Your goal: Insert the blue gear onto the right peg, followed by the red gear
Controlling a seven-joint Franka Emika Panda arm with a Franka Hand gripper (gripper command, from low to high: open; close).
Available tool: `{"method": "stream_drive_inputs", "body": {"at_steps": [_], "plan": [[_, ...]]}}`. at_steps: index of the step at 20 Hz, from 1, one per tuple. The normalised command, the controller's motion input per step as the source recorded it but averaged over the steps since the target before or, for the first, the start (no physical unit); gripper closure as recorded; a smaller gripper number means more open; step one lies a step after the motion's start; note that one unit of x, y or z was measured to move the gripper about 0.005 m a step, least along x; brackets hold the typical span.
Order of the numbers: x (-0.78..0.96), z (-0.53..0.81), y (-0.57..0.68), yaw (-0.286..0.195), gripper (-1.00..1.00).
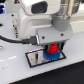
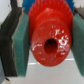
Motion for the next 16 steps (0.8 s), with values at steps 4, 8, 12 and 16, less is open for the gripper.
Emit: {"method": "stream_drive_inputs", "body": {"at_steps": [4,8,12,16], "plan": [[0.20,-0.26,0.02,0.000,1.00],[0.17,-0.15,0.05,0.000,-1.00],[0.04,0.14,0.01,0.000,-1.00],[0.01,0.56,0.03,0.000,-1.00]]}}
